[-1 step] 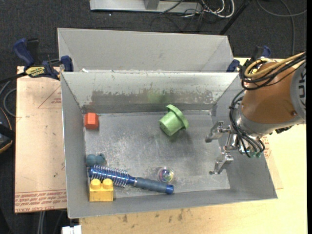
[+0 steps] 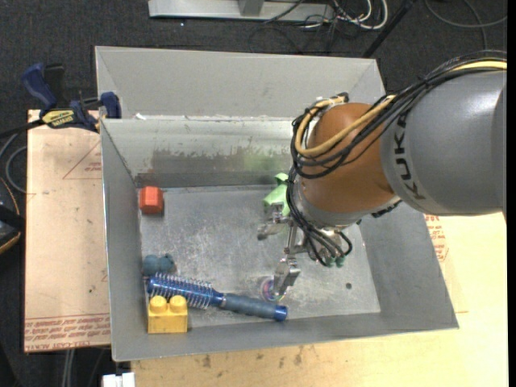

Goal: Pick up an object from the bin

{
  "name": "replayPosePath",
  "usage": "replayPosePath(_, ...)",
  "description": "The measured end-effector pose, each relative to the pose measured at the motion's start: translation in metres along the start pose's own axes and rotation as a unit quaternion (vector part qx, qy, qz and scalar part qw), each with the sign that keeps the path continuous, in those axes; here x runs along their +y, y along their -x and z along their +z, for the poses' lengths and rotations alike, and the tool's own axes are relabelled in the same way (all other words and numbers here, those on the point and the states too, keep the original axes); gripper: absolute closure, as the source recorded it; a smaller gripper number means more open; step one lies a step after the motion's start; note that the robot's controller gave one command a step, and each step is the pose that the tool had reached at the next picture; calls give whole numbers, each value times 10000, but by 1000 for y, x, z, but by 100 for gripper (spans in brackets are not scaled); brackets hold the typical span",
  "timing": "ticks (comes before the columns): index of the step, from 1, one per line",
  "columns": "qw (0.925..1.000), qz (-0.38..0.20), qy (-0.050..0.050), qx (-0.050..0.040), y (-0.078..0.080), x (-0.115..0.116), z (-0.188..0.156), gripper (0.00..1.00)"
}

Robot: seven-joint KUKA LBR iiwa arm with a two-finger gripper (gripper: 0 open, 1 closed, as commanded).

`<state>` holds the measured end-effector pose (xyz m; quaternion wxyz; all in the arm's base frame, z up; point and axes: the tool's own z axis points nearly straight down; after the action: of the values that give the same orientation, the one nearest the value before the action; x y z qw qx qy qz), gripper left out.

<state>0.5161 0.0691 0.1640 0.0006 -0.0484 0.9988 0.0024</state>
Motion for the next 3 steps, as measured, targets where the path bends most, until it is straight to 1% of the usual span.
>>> replayPosePath(1,9975,-707,-1,24,-26,116,41,0)
replayPosePath(2,9877,-1561,-17,-47,-7,132,89,0)
replayPosePath(3,9877,-1564,-1,-82,-5,134,88,100)
